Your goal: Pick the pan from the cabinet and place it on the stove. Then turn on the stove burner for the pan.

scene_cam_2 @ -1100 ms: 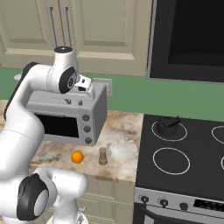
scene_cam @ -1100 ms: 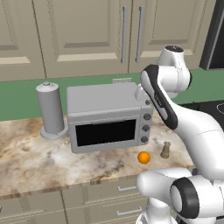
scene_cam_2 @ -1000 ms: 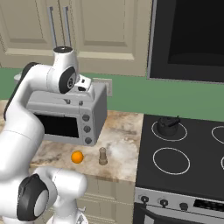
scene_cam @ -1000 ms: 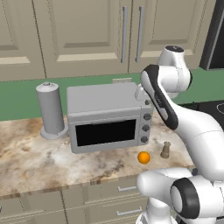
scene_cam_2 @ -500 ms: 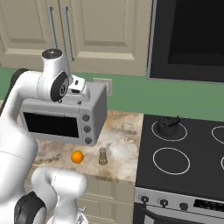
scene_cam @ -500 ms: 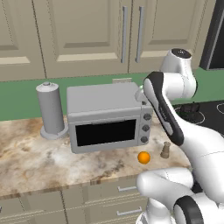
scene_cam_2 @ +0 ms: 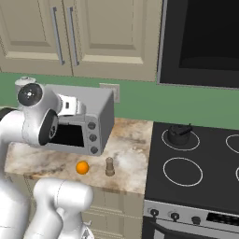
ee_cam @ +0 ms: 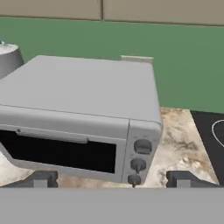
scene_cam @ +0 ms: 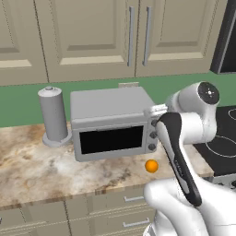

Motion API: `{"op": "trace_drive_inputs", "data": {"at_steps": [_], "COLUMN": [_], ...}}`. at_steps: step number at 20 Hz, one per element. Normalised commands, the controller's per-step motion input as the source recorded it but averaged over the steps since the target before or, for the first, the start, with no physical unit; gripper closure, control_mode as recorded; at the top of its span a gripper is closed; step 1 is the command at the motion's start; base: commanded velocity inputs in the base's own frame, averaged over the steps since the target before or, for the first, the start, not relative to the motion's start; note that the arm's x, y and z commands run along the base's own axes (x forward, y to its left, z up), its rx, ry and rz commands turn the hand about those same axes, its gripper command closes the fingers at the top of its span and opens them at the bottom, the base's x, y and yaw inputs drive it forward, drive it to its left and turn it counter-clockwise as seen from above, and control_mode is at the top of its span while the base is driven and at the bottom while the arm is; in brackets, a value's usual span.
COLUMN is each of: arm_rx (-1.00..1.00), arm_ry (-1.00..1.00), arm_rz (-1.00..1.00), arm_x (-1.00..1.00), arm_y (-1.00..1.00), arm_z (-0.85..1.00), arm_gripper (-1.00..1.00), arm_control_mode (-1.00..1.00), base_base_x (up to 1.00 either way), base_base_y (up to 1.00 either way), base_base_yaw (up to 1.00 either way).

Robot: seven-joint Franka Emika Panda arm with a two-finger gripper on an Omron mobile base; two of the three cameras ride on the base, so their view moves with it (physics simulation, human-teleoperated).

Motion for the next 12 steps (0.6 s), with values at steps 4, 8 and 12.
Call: {"op": "trace_drive_inputs", "data": {"at_steps": [4,8,12], "arm_rx": [0.00,0.01,0.00], "arm_ry": [-0.35,-0.36,-0.36], "arm_rz": [0.03,0.03,0.00], "arm_x": [-0.16,0.00,0.01], "arm_y": [0.00,0.00,0.00], "arm_z": [0.22,0.37,0.51], "arm_gripper": [-1.00,-1.00,-1.00], "arm_control_mode": [-1.00,-1.00,-1.00], "base_base_x": [0.00,0.00,0.00], "base_base_y": [0.00,0.00,0.00], "base_base_yaw": [0.00,0.00,0.00]}}
